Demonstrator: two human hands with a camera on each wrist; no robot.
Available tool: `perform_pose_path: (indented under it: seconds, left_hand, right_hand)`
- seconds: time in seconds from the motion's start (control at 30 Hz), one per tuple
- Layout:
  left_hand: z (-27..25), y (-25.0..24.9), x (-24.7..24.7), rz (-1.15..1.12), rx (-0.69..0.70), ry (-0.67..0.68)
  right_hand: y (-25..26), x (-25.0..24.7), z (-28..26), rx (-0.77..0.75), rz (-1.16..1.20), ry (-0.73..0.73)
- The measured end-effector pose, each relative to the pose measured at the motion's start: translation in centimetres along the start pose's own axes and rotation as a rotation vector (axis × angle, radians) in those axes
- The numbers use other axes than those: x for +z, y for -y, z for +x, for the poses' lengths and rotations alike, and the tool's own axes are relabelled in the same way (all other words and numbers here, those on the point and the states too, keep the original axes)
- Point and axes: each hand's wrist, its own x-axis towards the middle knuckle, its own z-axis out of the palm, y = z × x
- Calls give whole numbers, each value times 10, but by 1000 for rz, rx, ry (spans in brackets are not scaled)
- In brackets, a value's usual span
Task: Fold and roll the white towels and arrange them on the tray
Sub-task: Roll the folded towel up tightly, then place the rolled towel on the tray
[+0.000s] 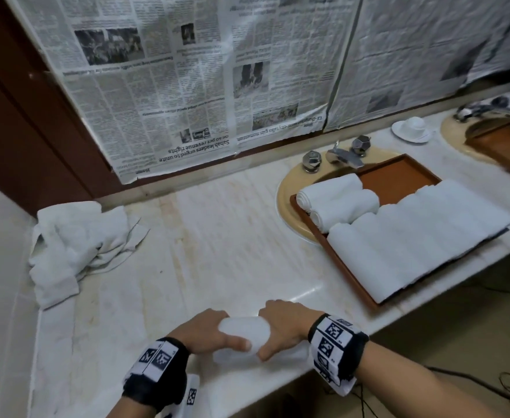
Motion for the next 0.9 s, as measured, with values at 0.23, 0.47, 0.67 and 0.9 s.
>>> perform_pose_path:
  seconds: [0.23,0.47,0.67,0.9]
  left_hand:
    - [16,-72,-36,-227,177,-60]
    - [43,-170,-59,-404,472,-221]
    - [99,-256,-65,-466,525,-320]
    - [178,-346,-69,-393,527,-346]
  right_hand:
    - [-50,-59,-47,50,-22,-195]
    - [-138,-119,-103,36,166,-451]
    - [-245,-158,-134,-115,486,-559]
    - [-364,-215,-137,-122,535,-568]
